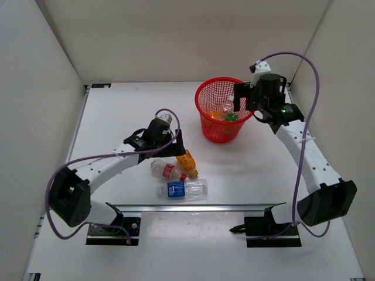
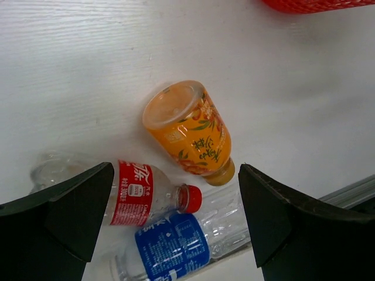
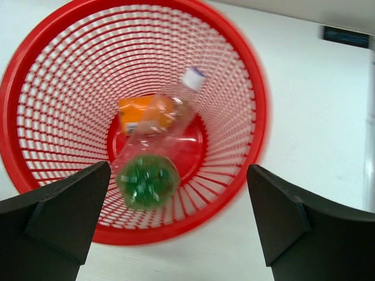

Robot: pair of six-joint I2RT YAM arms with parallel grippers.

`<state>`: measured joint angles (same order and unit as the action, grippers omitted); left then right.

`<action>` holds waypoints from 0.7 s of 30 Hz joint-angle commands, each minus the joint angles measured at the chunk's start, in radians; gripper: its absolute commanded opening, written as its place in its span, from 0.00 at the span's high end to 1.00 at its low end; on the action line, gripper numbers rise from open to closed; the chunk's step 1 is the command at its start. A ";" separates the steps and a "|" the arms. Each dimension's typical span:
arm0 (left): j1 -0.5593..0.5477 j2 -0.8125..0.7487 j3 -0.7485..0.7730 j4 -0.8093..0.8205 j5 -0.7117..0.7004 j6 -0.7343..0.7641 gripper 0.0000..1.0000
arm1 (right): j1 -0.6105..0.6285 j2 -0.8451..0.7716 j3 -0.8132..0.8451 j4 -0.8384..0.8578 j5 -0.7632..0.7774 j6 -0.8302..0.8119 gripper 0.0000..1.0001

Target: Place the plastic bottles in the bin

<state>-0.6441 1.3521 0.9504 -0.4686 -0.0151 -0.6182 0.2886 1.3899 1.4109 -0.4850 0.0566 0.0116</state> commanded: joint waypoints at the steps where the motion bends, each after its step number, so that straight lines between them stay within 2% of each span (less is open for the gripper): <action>1: -0.025 0.070 0.042 0.094 -0.013 -0.017 0.01 | -0.037 -0.097 0.045 -0.087 0.171 0.063 0.01; 4: -0.046 0.169 0.082 0.119 0.015 -0.043 0.01 | -0.100 -0.162 0.004 -0.145 0.200 0.086 0.01; 9: -0.103 0.326 0.148 0.119 -0.013 -0.044 0.02 | -0.256 -0.290 -0.170 -0.159 0.094 0.119 0.01; 13: -0.114 0.396 0.166 0.149 -0.020 -0.075 0.02 | -0.287 -0.370 -0.277 -0.171 0.115 0.133 0.01; 15: -0.111 0.401 0.127 0.197 0.001 -0.101 0.13 | -0.287 -0.402 -0.325 -0.170 0.115 0.157 0.01; 17: -0.100 0.401 0.125 0.226 0.013 -0.120 0.29 | -0.308 -0.437 -0.387 -0.170 0.117 0.175 0.01; 21: -0.100 0.363 0.197 0.173 -0.045 -0.088 0.47 | -0.364 -0.491 -0.441 -0.182 0.112 0.174 0.01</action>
<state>-0.7509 1.7767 1.0824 -0.3073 -0.0216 -0.7116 -0.0402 0.9443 0.9836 -0.6777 0.1680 0.1654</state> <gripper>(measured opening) 0.755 0.996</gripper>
